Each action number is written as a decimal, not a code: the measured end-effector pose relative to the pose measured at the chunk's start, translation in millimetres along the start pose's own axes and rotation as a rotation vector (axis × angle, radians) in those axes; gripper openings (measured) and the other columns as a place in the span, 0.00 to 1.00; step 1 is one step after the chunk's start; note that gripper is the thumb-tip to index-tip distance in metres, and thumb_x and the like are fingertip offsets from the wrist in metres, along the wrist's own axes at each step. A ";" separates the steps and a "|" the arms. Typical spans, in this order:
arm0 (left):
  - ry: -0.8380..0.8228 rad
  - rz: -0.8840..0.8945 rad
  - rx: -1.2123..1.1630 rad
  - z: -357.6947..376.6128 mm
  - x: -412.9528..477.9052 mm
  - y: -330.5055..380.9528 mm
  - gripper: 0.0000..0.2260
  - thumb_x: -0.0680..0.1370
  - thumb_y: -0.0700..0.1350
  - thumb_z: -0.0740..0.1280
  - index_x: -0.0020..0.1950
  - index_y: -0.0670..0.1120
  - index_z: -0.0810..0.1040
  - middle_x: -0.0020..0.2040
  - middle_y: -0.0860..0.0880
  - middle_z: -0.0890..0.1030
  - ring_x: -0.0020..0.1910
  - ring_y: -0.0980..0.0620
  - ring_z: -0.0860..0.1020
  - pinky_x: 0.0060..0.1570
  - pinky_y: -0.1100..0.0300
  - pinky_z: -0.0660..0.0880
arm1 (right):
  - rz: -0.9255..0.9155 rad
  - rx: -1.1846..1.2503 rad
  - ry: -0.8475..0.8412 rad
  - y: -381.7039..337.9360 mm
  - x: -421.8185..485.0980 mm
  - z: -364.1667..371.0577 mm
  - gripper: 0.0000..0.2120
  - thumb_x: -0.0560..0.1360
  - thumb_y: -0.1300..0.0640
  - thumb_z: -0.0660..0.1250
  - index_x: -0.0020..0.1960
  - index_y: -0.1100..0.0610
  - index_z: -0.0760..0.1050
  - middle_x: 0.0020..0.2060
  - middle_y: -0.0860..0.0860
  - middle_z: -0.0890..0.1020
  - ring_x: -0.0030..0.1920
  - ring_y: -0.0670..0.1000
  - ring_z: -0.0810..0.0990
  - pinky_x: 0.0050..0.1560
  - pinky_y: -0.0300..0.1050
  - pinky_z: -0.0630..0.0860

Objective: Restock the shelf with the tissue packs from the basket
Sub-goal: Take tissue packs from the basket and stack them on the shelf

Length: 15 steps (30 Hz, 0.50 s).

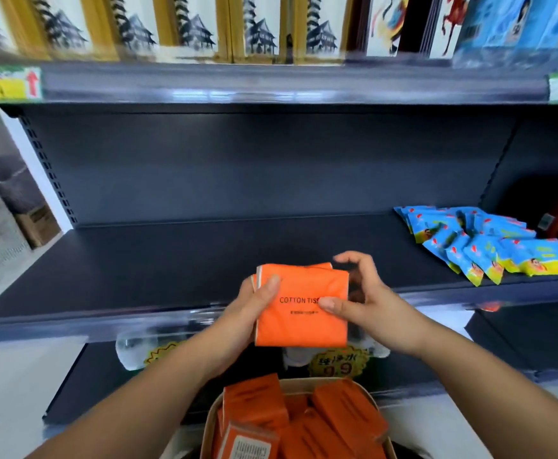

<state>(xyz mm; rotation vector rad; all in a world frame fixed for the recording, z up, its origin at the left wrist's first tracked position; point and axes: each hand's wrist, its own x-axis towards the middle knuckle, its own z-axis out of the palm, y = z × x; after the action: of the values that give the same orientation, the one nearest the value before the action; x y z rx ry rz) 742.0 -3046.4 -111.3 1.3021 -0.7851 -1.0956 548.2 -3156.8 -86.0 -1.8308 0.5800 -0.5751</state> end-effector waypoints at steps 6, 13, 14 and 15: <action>-0.049 0.050 0.073 3.6 9.4 18.5 0.37 0.61 0.56 0.77 0.66 0.53 0.68 0.60 0.48 0.81 0.55 0.50 0.82 0.57 0.49 0.78 | 0.004 -0.033 -0.012 -0.1 22.0 -9.5 0.39 0.64 0.37 0.75 0.71 0.42 0.63 0.65 0.53 0.73 0.63 0.48 0.75 0.64 0.51 0.75; -0.175 0.060 0.284 29.8 28.9 33.2 0.51 0.55 0.65 0.79 0.72 0.65 0.57 0.62 0.57 0.78 0.57 0.57 0.80 0.54 0.60 0.78 | 0.034 -0.203 -0.017 -7.6 9.4 -50.7 0.47 0.66 0.61 0.79 0.71 0.42 0.52 0.62 0.45 0.71 0.60 0.49 0.77 0.60 0.47 0.77; -0.179 0.061 0.330 31.7 32.7 33.7 0.53 0.55 0.65 0.79 0.74 0.65 0.54 0.62 0.59 0.78 0.58 0.60 0.79 0.54 0.63 0.76 | 0.020 -0.238 0.000 -8.6 11.3 -54.7 0.48 0.66 0.63 0.79 0.72 0.43 0.51 0.64 0.46 0.71 0.61 0.49 0.76 0.60 0.46 0.77; -0.185 0.065 0.364 37.2 41.3 35.2 0.55 0.55 0.64 0.80 0.75 0.65 0.53 0.61 0.59 0.78 0.58 0.61 0.78 0.55 0.64 0.75 | 0.006 -0.275 0.029 -9.2 12.9 -62.7 0.50 0.66 0.64 0.78 0.74 0.45 0.50 0.64 0.46 0.70 0.61 0.48 0.76 0.60 0.43 0.76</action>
<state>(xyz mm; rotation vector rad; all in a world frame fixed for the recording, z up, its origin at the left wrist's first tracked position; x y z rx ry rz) 727.3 -3100.4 -76.7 1.4771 -1.2002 -1.0628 519.3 -3206.8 -56.8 -2.0807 0.7118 -0.5387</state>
